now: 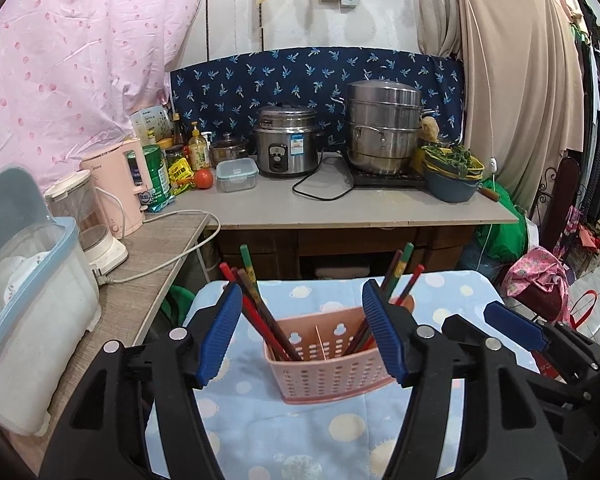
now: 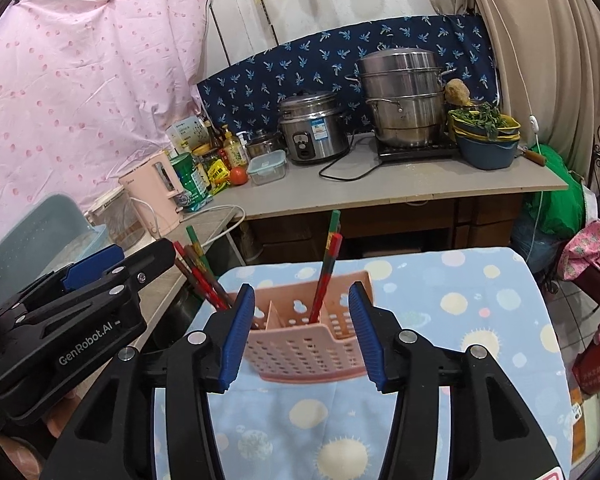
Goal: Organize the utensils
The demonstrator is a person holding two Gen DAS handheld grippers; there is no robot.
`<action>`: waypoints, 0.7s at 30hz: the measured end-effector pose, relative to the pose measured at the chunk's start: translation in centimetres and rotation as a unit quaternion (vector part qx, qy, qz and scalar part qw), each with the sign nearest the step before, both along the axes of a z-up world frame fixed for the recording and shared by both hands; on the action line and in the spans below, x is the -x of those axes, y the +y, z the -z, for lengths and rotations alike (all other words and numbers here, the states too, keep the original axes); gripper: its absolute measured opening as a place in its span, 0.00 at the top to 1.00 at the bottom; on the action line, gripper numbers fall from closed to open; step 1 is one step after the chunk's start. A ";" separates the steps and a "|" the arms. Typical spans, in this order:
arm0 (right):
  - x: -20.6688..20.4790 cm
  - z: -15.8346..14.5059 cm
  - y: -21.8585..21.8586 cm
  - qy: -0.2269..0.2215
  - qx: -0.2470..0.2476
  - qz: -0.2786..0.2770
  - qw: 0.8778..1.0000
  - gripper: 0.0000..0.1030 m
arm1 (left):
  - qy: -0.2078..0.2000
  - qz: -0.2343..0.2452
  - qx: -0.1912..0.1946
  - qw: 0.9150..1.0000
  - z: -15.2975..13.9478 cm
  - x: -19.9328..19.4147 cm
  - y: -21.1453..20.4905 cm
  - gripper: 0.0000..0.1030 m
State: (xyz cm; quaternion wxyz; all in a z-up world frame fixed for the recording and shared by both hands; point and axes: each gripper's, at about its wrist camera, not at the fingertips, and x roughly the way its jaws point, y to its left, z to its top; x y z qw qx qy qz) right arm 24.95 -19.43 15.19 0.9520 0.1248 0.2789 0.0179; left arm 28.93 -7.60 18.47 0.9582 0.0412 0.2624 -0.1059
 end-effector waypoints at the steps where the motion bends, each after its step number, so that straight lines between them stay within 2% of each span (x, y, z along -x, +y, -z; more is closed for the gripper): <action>1: 0.3 0.1 0.1 0.003 0.002 0.002 1.000 0.52 | 0.003 0.000 -0.001 1.000 0.2 0.4 0.0 0.42; 14: 4.1 2.7 0.9 0.040 0.025 0.016 0.999 0.52 | 0.029 -0.011 -0.013 0.999 3.3 4.2 0.9 0.32; 21: 5.7 3.9 1.1 0.047 0.041 0.027 0.998 0.37 | 0.046 -0.021 -0.017 0.999 5.0 5.5 1.6 0.27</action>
